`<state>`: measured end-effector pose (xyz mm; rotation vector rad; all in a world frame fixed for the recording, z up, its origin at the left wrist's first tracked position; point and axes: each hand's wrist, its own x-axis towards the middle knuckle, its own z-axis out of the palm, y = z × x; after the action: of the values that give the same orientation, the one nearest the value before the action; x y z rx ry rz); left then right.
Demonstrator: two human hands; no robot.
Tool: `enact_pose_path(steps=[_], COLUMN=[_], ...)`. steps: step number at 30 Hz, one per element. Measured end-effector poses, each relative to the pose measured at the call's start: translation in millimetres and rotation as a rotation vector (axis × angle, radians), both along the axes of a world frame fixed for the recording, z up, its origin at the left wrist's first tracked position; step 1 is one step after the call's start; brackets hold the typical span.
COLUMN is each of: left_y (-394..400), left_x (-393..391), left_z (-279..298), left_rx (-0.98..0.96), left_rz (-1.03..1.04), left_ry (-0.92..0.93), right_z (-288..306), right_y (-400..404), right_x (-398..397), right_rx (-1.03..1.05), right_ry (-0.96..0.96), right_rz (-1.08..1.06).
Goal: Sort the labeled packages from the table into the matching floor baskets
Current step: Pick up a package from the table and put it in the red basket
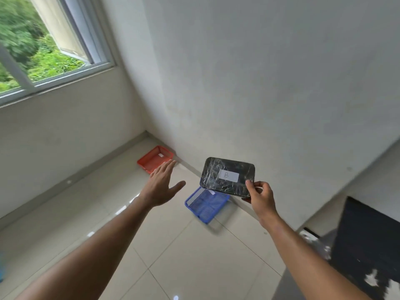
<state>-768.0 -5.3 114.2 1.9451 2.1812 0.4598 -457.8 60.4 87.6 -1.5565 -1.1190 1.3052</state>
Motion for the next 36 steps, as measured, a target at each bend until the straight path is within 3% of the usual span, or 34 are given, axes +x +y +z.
enact_pose_path(steps=[22,36], left_y=[154,295], left_x=[-433,-718], left_z=[-19,-52], left_rx=[-0.133,-0.314], left_rz=[0.107,-0.151], left_ry=[-0.073,-0.086], right_z=[-52,-101], right_y=[201,252], right_x=[-442,-701], right_rx=[-0.111,-0.188], right_ry=[0.054,0.034], right_rz=[0.077,-0.237])
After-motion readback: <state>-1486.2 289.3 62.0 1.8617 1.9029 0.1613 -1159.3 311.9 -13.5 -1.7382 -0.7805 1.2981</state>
